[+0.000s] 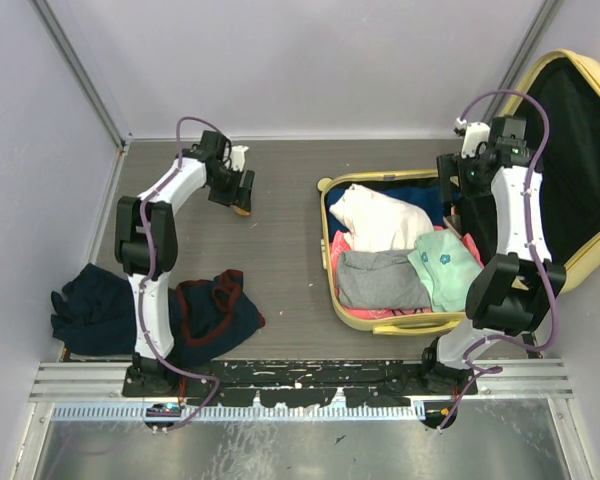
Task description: Pack the luggage
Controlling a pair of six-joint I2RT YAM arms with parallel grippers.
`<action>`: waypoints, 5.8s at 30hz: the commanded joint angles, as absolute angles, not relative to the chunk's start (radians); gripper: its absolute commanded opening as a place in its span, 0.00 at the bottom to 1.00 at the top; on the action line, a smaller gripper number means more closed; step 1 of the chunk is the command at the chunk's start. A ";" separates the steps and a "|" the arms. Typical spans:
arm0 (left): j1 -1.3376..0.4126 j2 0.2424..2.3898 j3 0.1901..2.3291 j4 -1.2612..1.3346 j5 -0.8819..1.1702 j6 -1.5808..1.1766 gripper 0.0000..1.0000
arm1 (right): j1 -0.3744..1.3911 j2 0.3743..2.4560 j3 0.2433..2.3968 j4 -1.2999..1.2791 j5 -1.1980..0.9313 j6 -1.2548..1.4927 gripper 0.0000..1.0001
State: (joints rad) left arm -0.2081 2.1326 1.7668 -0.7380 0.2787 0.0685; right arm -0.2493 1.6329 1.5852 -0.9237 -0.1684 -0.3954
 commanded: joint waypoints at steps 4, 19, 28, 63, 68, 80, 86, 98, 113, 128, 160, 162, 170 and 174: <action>-0.207 2.249 1.890 -0.732 0.272 0.076 0.50 | -0.236 1.613 1.834 -1.059 -0.343 -0.292 0.96; -0.267 1.851 1.702 -0.703 0.480 0.028 0.00 | -0.055 1.413 1.767 -0.869 -0.673 0.053 0.95; -0.453 1.277 1.365 -0.460 0.557 0.036 0.03 | -0.054 1.204 1.629 -0.801 -0.892 0.187 0.95; -0.928 1.405 1.413 0.085 0.332 0.456 0.00 | 0.141 1.159 1.312 -0.356 -1.103 0.651 0.65; -0.928 1.396 1.380 0.116 0.320 0.488 0.00 | 0.141 1.192 1.287 -0.337 -1.080 0.657 0.48; -0.928 1.393 1.367 0.072 0.283 0.488 0.50 | 0.082 1.222 1.361 -0.432 -1.045 0.554 0.01; -0.898 1.376 1.350 -0.064 0.272 0.427 0.99 | -0.158 1.279 1.469 -0.710 -0.934 0.213 0.00; -0.795 1.426 1.333 -0.244 0.312 0.321 0.98 | -0.249 1.382 1.429 -0.813 -0.298 -0.387 0.00; -0.698 1.503 1.348 -0.291 0.335 0.250 0.98 | -0.252 1.620 1.389 -0.638 -0.090 -0.518 0.28; -0.660 1.488 1.314 -0.267 0.361 0.220 0.98 | -0.248 1.602 1.616 -0.814 -0.171 -0.497 0.88; -0.624 1.433 1.285 -0.207 0.315 0.078 0.98 | -0.239 1.600 2.330 -0.748 0.408 -1.057 0.95; -0.624 1.431 1.276 -0.199 0.320 0.071 0.98 | -0.246 1.610 2.329 -0.733 0.412 -1.081 0.94; -0.622 1.434 1.288 -0.201 0.322 0.075 0.98 | -0.347 1.653 2.297 -0.680 0.362 -1.122 0.74; -0.620 1.441 1.300 -0.209 0.325 0.080 0.98 | -0.372 1.656 2.264 -0.683 0.330 -1.111 0.61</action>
